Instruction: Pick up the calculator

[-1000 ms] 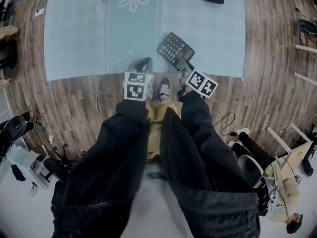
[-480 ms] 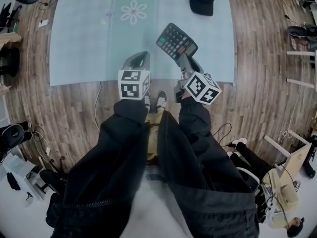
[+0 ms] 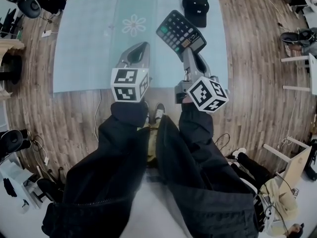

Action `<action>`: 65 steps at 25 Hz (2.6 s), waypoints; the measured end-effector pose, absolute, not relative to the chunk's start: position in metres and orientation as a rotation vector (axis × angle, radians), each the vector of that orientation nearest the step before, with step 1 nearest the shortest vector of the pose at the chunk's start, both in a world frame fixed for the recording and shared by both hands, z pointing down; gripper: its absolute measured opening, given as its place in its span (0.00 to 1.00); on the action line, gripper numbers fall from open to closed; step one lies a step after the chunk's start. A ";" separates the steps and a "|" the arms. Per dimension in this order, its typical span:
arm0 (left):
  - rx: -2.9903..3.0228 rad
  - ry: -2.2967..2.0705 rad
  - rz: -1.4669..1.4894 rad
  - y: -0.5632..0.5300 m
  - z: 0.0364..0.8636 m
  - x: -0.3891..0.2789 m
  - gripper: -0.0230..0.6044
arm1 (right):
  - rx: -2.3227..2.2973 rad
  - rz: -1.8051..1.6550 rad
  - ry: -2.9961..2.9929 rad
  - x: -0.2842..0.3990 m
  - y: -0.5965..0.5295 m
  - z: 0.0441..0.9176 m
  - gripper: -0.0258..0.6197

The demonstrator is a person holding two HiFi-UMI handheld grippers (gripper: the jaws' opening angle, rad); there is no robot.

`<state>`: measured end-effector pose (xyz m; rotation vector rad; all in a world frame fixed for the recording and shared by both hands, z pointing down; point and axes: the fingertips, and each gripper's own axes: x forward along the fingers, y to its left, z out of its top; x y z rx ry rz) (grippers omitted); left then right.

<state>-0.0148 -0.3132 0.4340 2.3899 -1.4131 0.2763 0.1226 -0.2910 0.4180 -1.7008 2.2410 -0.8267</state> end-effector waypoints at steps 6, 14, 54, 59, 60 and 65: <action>2.462 -1.448 0.201 -0.320 0.389 -0.011 0.03 | -1.656 -0.677 2.225 0.125 -0.294 0.365 0.11; 2.561 -1.504 0.072 -0.331 0.317 -0.013 0.03 | -1.627 -0.423 2.223 0.119 -0.297 0.285 0.11; 2.794 -1.583 -0.224 -0.307 0.194 -0.018 0.03 | -1.583 0.006 2.206 0.109 -0.264 0.172 0.11; 2.795 -1.582 -0.219 -0.307 0.194 -0.020 0.03 | -1.592 0.007 2.203 0.109 -0.263 0.171 0.11; 2.795 -1.582 -0.218 -0.307 0.194 -0.020 0.03 | -1.591 0.011 2.204 0.108 -0.263 0.171 0.11; 2.801 -1.581 -0.212 -0.308 0.194 -0.018 0.03 | -1.590 0.016 2.207 0.109 -0.263 0.169 0.11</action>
